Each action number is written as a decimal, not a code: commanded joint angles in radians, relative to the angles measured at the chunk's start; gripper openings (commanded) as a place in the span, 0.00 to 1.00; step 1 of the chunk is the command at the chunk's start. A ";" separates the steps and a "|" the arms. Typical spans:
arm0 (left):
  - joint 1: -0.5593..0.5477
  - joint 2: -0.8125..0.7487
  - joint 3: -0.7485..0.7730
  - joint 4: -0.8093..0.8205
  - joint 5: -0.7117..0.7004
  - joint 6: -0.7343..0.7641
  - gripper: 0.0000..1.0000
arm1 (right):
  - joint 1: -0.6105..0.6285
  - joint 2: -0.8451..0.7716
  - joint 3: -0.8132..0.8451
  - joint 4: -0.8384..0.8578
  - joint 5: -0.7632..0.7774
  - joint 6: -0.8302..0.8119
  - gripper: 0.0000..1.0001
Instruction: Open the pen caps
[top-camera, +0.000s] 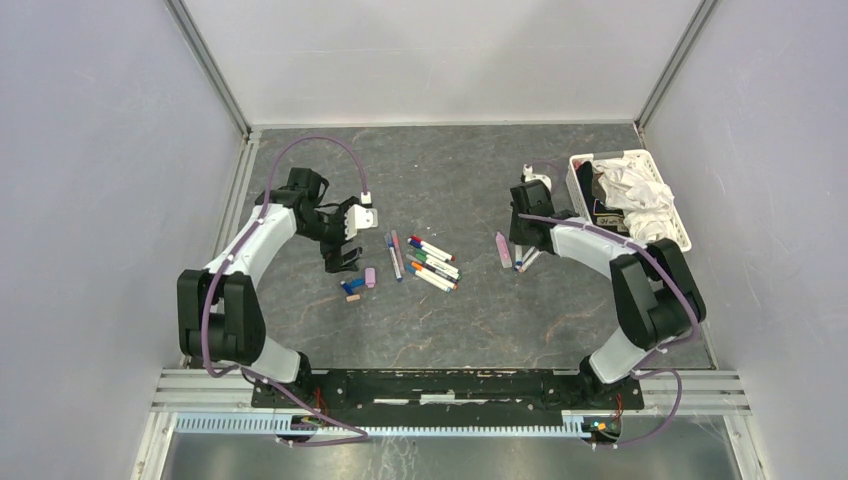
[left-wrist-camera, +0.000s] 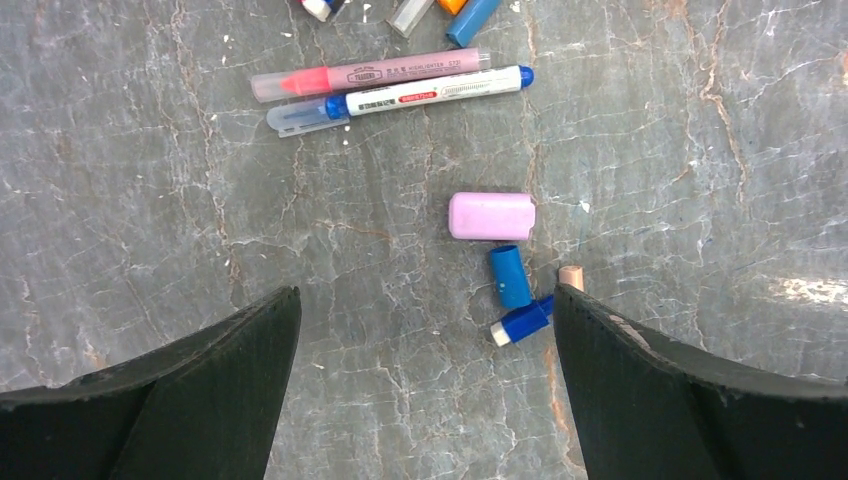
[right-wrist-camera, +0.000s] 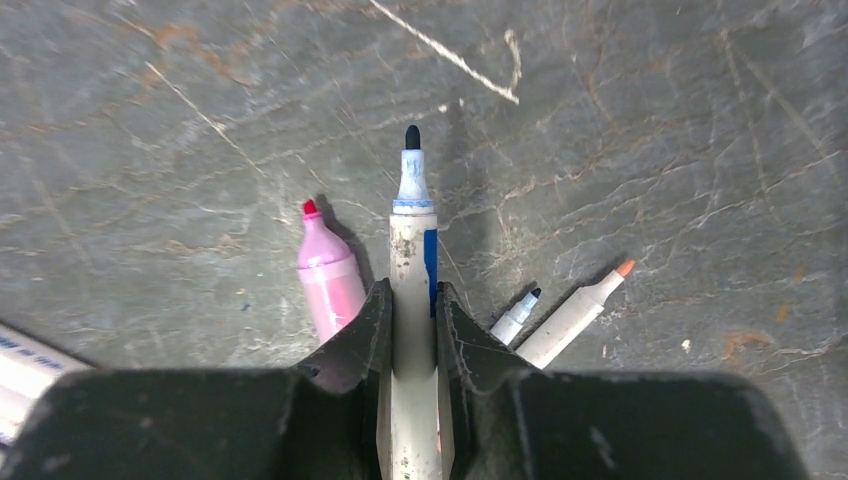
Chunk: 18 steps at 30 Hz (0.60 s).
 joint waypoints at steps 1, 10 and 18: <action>0.005 -0.033 0.026 -0.039 0.026 -0.038 1.00 | 0.009 0.064 -0.024 0.008 0.055 0.028 0.00; 0.005 -0.042 0.031 -0.049 0.021 -0.018 1.00 | 0.042 0.113 -0.044 -0.040 0.079 0.063 0.10; 0.005 -0.032 0.039 -0.057 0.016 -0.010 1.00 | 0.102 0.078 -0.156 -0.058 0.124 0.101 0.24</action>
